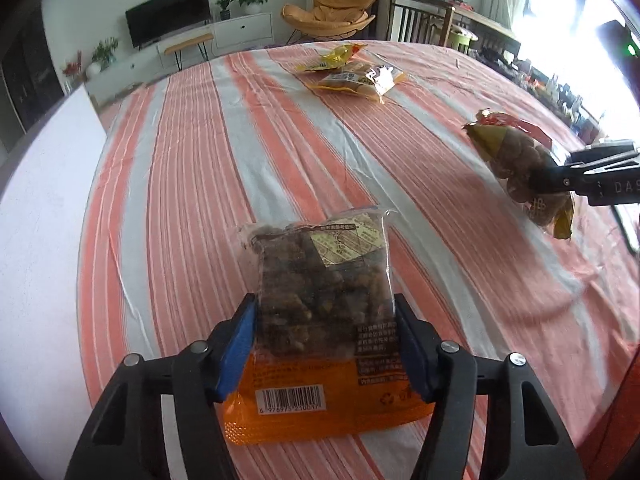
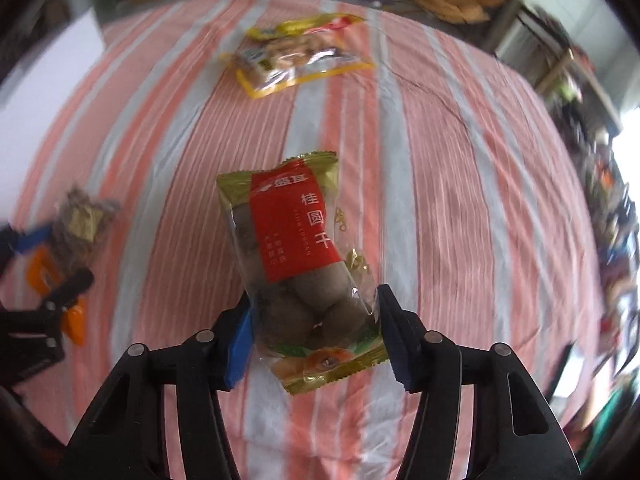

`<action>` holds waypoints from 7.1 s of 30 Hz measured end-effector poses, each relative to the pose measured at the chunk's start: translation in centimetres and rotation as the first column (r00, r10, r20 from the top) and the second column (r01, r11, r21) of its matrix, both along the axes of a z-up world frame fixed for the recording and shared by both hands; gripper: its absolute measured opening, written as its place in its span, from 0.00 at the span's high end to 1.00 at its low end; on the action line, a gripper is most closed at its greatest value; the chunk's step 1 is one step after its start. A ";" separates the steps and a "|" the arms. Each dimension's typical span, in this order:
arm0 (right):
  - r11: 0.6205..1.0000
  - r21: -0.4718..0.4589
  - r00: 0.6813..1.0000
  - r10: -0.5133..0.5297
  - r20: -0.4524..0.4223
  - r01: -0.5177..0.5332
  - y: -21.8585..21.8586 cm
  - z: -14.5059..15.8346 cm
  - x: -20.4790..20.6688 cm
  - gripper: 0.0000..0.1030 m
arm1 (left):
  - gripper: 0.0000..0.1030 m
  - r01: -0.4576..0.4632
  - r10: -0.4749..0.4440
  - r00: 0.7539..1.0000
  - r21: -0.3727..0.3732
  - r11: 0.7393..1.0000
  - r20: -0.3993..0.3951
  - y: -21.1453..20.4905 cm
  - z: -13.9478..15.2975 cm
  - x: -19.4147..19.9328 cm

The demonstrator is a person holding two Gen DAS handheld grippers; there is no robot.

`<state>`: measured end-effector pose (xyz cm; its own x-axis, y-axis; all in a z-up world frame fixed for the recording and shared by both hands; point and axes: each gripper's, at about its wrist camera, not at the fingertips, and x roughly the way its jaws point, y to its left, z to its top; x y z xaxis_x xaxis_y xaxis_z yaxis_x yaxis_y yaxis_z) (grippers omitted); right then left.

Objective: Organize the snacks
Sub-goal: 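Carry the orange bag to the box with the left tool while the right tool carries the gold packet there, then return both open tools above the table, then grasp the long yellow packet with the left tool, then lift the yellow packet with the left tool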

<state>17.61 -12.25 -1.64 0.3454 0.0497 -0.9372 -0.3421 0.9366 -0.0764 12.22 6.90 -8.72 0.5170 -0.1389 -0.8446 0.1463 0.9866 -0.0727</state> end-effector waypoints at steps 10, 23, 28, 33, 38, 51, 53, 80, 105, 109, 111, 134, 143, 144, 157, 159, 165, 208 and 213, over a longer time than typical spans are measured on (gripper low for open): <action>0.938 0.340 0.996 0.034 0.082 -0.060 3.8 9.7 -4.6 0.44 | 0.38 -0.042 0.101 0.982 -0.341 0.939 0.158 6.7 11.6 -6.7; 0.649 0.623 0.874 0.470 0.124 -0.437 31.3 14.6 -11.6 0.32 | 0.14 -0.616 0.618 0.770 -0.069 0.785 0.155 28.8 12.3 -17.7; 0.694 0.613 0.900 0.430 0.069 -0.378 31.7 11.7 -10.5 0.30 | 0.14 -0.677 0.680 0.716 -0.080 0.731 0.159 29.6 11.3 -19.4; 0.778 0.545 0.949 0.282 0.142 -0.313 24.2 10.1 -8.7 0.27 | 0.09 -0.582 0.606 0.765 -0.170 0.796 0.220 25.9 13.0 -17.6; 0.957 0.266 0.975 0.060 0.216 -0.118 14.3 3.1 -6.3 0.27 | 0.00 -0.361 0.438 0.854 -0.285 0.888 0.281 18.2 15.2 -14.1; 0.958 0.156 0.895 -0.281 0.346 0.240 -1.5 -3.1 -7.4 0.27 | 0.00 0.029 -0.002 0.988 -0.171 0.985 0.153 -1.3 6.2 -4.4; 0.962 0.128 0.891 -0.273 0.362 0.243 -1.3 -3.0 -7.3 0.27 | 0.00 0.018 0.002 0.991 -0.142 0.990 0.134 -1.5 4.5 -2.8; 0.951 0.170 0.915 -0.299 0.273 0.260 -1.7 -5.3 -7.6 0.22 | 0.00 -0.028 0.025 0.998 0.048 0.998 0.064 -3.0 -1.6 1.6; 0.949 0.172 0.915 -0.302 0.268 0.263 -1.7 -5.3 -7.6 0.17 | 0.00 -0.027 0.024 0.998 0.048 0.998 0.065 -3.0 -1.6 1.6; 0.949 0.172 0.915 -0.302 0.268 0.263 -1.7 -5.3 -7.6 0.17 | 0.00 -0.027 0.024 0.998 0.049 0.998 0.066 -3.0 -1.6 1.6; 0.949 0.172 0.915 -0.302 0.267 0.263 -1.7 -5.3 -7.6 0.17 | 0.00 -0.027 0.024 0.998 0.049 0.998 0.066 -3.0 -1.6 1.6; 0.950 0.172 0.916 -0.300 0.266 0.261 -1.7 -5.3 -7.7 0.17 | 0.00 -0.026 0.023 0.998 0.051 0.998 0.064 -3.0 -1.6 1.6; 0.950 0.173 0.916 -0.299 0.266 0.260 -1.7 -5.3 -7.7 0.16 | 0.00 0.056 -0.050 0.992 -0.049 0.997 0.119 -3.9 2.3 8.1; 0.950 0.173 0.916 -0.299 0.266 0.260 -1.7 -5.3 -7.7 0.16 | 0.00 0.075 -0.068 0.990 -0.046 0.996 0.125 -4.2 2.6 9.4; 0.953 0.170 0.921 -0.290 0.262 0.251 -1.6 -5.4 -7.7 0.13 | 0.00 0.083 -0.075 0.993 -0.074 0.994 0.096 -5.6 1.8 23.9; 0.953 0.170 0.921 -0.288 0.262 0.250 -1.5 -5.4 -7.7 0.13 | 0.00 0.097 -0.092 0.994 -0.076 0.992 0.064 -6.5 0.7 24.9; 0.953 0.170 0.921 -0.288 0.261 0.250 -1.5 -5.4 -7.7 0.12 | 0.02 0.344 -0.338 0.939 -0.250 0.905 0.065 -12.0 0.8 22.3; 0.955 0.170 0.926 -0.280 0.254 0.242 -0.9 -5.4 -7.4 0.09 | 0.58 0.017 -0.016 1.000 -0.018 1.000 0.017 -6.3 -0.8 37.6; 0.955 0.170 0.926 -0.280 0.253 0.242 -1.1 -5.4 -7.3 0.09 | 0.60 -0.056 0.056 0.998 -0.025 0.998 0.021 -3.6 -0.6 33.9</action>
<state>10.28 -13.31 -7.04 0.6033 0.0415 -0.7965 -0.0683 0.9977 0.0003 46.07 3.26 -9.34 0.5429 -0.1295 -0.8298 0.0926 0.9912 -0.0941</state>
